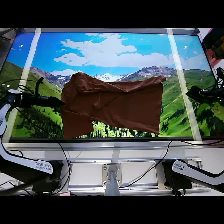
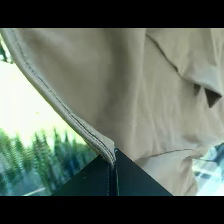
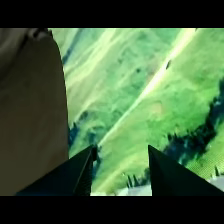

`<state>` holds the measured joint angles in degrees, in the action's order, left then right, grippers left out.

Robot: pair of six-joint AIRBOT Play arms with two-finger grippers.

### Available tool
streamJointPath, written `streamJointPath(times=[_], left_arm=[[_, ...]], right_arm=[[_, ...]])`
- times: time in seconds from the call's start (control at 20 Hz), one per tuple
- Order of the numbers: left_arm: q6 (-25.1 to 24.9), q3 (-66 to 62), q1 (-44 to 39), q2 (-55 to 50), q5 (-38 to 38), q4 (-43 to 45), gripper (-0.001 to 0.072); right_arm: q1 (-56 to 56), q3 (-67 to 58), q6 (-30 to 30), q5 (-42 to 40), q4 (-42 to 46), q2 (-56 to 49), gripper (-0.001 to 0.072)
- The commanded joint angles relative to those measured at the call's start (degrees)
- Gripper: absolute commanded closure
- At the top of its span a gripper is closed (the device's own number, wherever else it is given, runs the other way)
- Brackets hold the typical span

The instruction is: Fold the clothes and pants, and hang the long-sleeved shirts on hangers.

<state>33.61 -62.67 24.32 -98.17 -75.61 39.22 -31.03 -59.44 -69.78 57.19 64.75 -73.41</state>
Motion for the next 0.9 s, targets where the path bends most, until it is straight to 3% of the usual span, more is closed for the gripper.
streamJointPath(times=[0.0,0.05,0.25,0.35,0.4,0.45,0.85], left_arm=[[1.11,-0.04,0.00,0.04,-0.85,-0.52,0.0690],[1.11,-0.04,0.00,0.04,-1.64,-0.52,0.0690],[1.11,-0.04,0.00,0.04,-4.79,-0.52,0.0690],[1.11,-0.04,0.00,0.04,-5.81,-0.52,0.0690],[1.09,-0.04,0.00,0.04,-6.38,-0.52,0.0690],[1.09,-0.04,0.00,0.04,-6.64,-0.52,0.0690],[1.07,-0.04,0.00,0.04,-6.54,-0.50,0.0690]], right_arm=[[0.00,0.00,0.48,8.41,4.52,-0.04,0.0447],[0.00,0.26,1.05,11.06,5.18,-0.09,0.0516],[0.00,5.75,3.78,22.73,4.37,-0.17,0.0518],[0.00,10.91,3.96,23.39,1.62,-0.17,0.0479],[0.02,13.60,3.98,23.74,0.44,-0.17,0.0330],[0.07,16.04,3.96,23.85,-0.52,-0.17,0.0257],[0.24,24.06,-0.13,25.99,-4.72,-0.61,0.0260]])
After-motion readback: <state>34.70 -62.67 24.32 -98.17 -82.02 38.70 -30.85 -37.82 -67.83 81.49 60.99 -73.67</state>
